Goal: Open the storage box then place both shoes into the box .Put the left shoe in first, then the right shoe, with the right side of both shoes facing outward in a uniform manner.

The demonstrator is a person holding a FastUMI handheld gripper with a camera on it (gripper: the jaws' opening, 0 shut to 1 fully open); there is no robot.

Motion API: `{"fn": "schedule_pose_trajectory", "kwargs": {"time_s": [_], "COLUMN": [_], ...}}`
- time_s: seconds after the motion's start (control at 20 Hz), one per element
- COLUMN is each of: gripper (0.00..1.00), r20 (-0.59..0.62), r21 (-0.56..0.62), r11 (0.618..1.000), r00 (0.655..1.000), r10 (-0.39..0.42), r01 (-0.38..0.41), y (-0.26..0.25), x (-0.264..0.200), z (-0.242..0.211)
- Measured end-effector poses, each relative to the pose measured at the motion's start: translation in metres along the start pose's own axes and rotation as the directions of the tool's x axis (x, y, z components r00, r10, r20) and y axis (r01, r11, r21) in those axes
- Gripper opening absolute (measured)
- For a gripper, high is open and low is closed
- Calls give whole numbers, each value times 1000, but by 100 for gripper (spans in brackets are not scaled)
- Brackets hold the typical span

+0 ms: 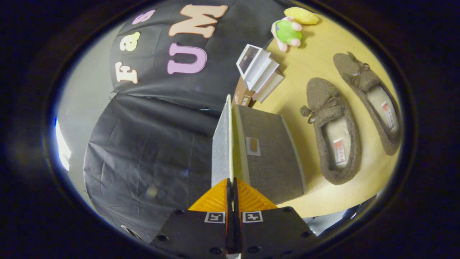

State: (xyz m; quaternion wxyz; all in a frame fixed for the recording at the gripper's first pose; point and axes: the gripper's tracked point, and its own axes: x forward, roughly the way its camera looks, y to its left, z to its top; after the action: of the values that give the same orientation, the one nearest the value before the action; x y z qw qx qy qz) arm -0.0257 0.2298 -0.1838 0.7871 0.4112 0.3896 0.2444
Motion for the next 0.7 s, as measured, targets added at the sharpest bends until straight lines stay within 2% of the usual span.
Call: {"fn": "schedule_pose_trajectory", "kwargs": {"time_s": [0.3,0.45,0.7], "gripper": [4,5,5], "r20": [-11,-48,-104], "r21": [-80,-151,-193], "r11": [991,977,958], "r00": [994,988,976], "r10": [106,147,193], "r01": [-106,-153,-210], "y": [75,114,164], "x": [-7,3,30], "z": [4,-6,-28]}}
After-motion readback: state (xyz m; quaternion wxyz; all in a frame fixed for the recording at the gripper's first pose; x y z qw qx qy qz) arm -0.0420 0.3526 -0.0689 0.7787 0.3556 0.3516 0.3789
